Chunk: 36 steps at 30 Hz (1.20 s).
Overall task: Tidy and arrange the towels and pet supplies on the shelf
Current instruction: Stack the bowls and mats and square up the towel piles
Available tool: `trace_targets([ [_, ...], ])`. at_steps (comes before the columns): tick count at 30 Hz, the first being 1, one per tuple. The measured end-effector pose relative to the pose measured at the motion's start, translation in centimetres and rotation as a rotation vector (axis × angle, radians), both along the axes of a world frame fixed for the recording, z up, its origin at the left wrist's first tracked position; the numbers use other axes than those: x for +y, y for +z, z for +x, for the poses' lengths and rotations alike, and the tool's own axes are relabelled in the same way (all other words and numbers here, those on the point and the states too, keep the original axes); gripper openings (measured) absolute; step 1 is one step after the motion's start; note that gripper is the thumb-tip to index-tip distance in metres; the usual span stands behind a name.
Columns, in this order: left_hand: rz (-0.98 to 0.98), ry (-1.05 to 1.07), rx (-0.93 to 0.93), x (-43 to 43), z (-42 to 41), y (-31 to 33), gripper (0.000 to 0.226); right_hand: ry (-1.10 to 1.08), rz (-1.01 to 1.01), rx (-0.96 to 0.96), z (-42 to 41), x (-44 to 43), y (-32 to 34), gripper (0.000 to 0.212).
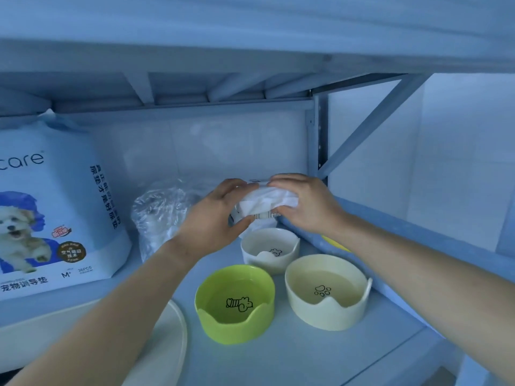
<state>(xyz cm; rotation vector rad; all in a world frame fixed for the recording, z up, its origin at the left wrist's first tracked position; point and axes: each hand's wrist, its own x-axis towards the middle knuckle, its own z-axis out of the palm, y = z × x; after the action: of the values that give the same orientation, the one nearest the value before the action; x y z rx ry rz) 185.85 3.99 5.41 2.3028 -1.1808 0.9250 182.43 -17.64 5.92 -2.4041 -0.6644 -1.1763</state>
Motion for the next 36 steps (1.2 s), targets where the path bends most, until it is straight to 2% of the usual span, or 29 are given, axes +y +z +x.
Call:
trace_targets([
  [3,0.003,0.003,-0.006,-0.9,1.1,0.2,0.056,0.008,-0.012,0.004,1.6,-0.5,0.4,0.037],
  [8,-0.005,0.125,-0.010,-3.0,2.7,0.6,0.055,0.036,0.003,-0.004,4.4,-1.7,0.6,0.037],
  [12,-0.012,0.204,0.054,-4.8,4.3,0.5,0.055,0.044,-0.027,0.049,7.2,-2.5,0.3,0.035],
  [18,0.170,0.369,0.110,-6.1,6.6,0.7,0.051,0.078,-0.018,0.111,10.8,-2.9,-1.1,0.039],
  [22,0.175,0.409,0.093,-6.0,7.9,-0.5,0.048,0.116,-0.011,0.126,12.5,-3.1,-1.7,0.043],
  [24,0.201,0.429,0.112,-6.0,8.5,-1.3,0.046,0.133,-0.077,0.193,13.3,-3.2,-1.8,0.048],
  [27,0.296,0.494,0.190,-6.1,8.9,-2.7,0.045,0.108,-0.280,0.377,14.1,-3.5,-2.2,0.065],
  [29,0.294,0.492,0.240,-6.0,9.1,-3.0,0.048,0.098,-0.323,0.441,14.6,-4.1,-2.5,0.072],
  [36,0.205,0.423,0.341,-6.0,9.2,-1.8,0.040,0.108,-0.250,0.465,15.6,-5.2,-2.1,0.052],
])
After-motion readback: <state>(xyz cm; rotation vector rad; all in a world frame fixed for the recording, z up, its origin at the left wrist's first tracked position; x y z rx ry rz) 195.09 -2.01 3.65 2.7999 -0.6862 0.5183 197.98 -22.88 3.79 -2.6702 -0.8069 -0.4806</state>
